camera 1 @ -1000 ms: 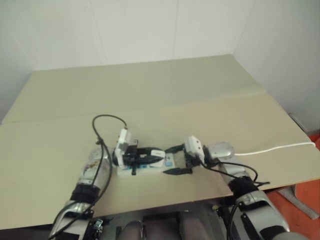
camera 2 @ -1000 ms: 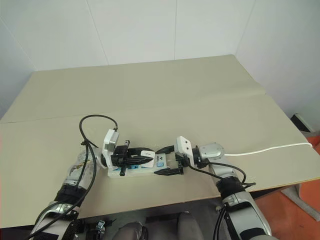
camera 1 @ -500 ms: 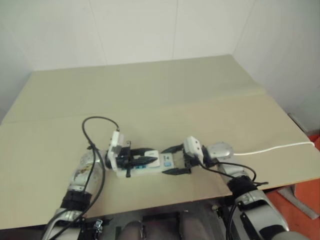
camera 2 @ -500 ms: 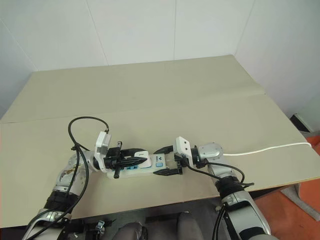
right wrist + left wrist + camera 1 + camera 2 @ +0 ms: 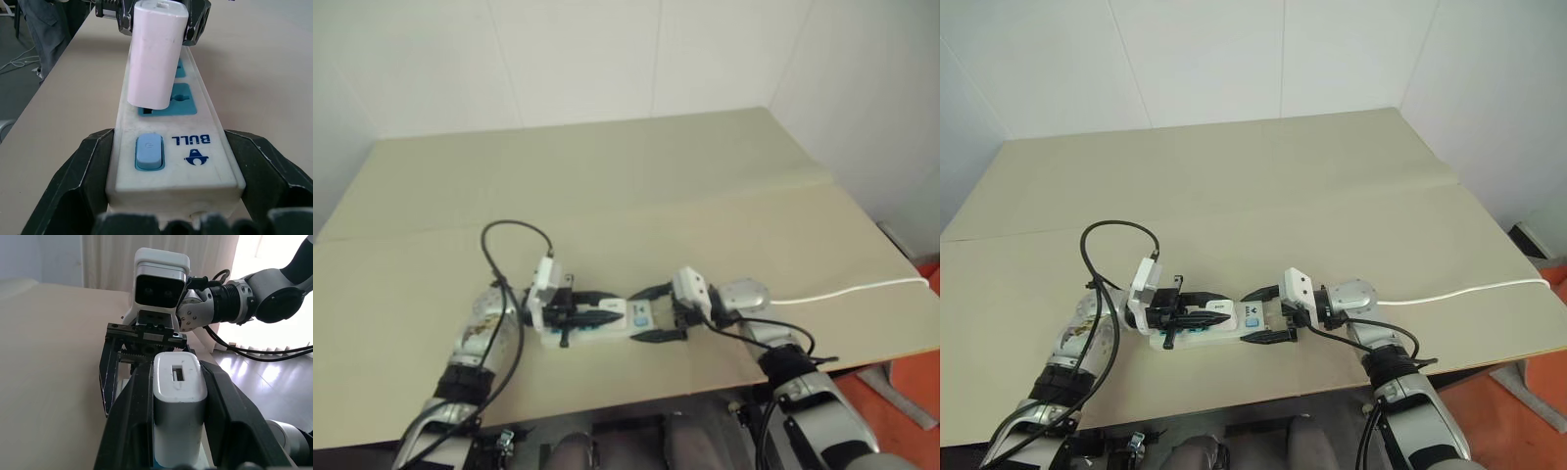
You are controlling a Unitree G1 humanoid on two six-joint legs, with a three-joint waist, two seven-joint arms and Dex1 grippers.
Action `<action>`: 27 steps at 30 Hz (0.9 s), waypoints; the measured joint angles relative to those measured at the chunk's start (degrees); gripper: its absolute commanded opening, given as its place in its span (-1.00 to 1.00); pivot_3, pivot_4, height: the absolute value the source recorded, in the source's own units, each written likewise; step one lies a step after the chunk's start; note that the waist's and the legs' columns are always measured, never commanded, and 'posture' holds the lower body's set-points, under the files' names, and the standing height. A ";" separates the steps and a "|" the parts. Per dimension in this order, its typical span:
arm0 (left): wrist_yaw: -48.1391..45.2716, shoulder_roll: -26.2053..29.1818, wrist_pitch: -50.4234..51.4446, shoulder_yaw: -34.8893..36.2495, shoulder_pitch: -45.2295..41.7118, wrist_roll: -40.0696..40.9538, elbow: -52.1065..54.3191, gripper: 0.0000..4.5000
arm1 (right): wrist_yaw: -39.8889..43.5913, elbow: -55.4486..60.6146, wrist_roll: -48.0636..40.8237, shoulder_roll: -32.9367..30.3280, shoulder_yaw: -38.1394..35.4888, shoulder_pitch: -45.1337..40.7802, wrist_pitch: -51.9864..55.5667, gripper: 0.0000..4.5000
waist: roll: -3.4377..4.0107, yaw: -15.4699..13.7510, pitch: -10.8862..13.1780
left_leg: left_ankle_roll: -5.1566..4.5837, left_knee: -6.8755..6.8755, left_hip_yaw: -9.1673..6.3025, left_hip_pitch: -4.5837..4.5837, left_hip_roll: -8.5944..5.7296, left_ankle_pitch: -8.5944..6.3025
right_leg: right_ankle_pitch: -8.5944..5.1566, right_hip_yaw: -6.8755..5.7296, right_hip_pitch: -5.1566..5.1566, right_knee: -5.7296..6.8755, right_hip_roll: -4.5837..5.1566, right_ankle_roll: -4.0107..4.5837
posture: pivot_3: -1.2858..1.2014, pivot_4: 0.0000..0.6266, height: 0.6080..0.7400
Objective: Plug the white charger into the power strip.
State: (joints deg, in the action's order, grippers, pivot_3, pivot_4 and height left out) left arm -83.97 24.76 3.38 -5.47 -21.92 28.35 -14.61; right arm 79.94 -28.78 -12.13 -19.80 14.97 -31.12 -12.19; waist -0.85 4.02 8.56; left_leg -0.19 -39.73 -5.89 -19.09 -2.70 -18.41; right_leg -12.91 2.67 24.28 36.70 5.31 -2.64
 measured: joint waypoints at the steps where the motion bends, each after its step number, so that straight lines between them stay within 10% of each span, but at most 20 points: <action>1: 0.00 0.00 -0.05 0.00 0.01 0.00 -0.08 -0.55 | -0.04 0.08 0.00 0.00 0.00 0.01 0.00 0.50 | 0.00 0.00 0.00 | 0.00 0.00 0.00 0.00 0.00 0.00 | 0.00 0.00 0.00 0.00 0.00 0.00 | 0.03 -0.52 1.00; 27: 3.36 0.34 -7.22 -0.96 3.98 -0.47 1.32 -0.55 | -0.40 0.02 -0.01 0.00 0.16 0.03 -0.02 0.50 | 0.06 -0.12 -0.06 | 0.00 0.24 0.09 0.37 0.21 0.00 | 0.01 0.00 -0.26 -0.08 -0.08 0.02 | 0.03 -0.52 1.00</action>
State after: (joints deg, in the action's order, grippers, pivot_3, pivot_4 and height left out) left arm -80.61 25.10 -3.84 -6.44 -17.94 27.88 -13.29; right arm 79.54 -28.76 -12.14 -19.80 15.14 -31.09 -12.22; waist -0.78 3.89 8.50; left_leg -0.19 -39.49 -5.80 -18.72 -2.49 -18.41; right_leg -12.90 2.67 24.03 36.62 5.24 -2.62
